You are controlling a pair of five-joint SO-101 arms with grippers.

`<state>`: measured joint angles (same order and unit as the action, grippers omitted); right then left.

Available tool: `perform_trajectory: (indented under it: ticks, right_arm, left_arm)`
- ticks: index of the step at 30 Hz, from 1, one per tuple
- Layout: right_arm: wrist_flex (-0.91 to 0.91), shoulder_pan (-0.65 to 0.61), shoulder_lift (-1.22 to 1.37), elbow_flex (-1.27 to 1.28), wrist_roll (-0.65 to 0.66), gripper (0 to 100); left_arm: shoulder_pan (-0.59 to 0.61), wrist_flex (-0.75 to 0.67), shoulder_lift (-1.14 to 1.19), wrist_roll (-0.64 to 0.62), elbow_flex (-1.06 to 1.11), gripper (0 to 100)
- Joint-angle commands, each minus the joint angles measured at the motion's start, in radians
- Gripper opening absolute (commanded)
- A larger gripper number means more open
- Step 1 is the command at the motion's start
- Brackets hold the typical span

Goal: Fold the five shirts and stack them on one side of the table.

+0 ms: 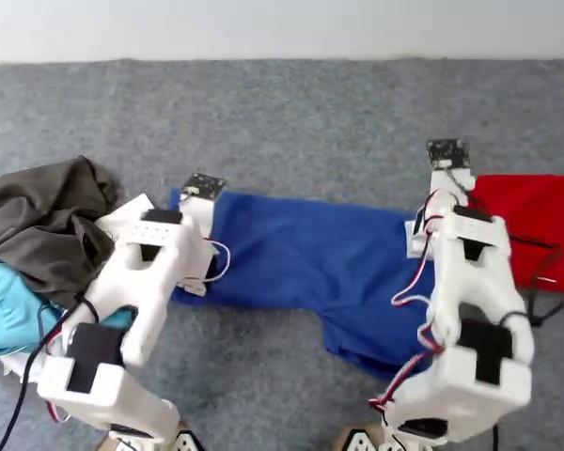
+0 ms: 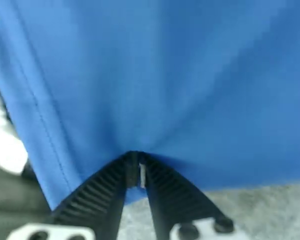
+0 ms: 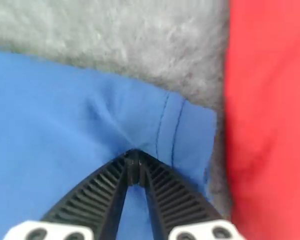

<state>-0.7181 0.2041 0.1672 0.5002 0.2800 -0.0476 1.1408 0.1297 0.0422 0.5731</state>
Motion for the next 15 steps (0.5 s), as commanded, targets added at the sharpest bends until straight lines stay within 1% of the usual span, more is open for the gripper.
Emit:
perform_trajectory:
  ticks: [1,4,6,12,15]
  right_arm:
    - [0.002,0.019,0.061,-0.061,-0.005,0.9]
    - [-0.062,0.015,0.064,-0.104,-0.005,0.9]
    - [-0.122,0.012,0.044,-0.138,-0.005,0.9]
    - [-0.346,0.015,-0.085,-0.272,-0.003,0.9]
    - [-0.421,-0.007,-0.168,-0.327,-0.008,0.9]
  left_arm:
    - [0.058,0.025,0.040,0.009,-0.041,1]
    - [0.057,0.023,0.012,0.060,-0.038,1]
    - [0.054,0.025,-0.044,0.064,-0.041,1]
    - [-0.012,0.084,-0.338,0.064,-0.045,1]
    - [0.000,0.021,-0.427,0.038,-0.047,1]
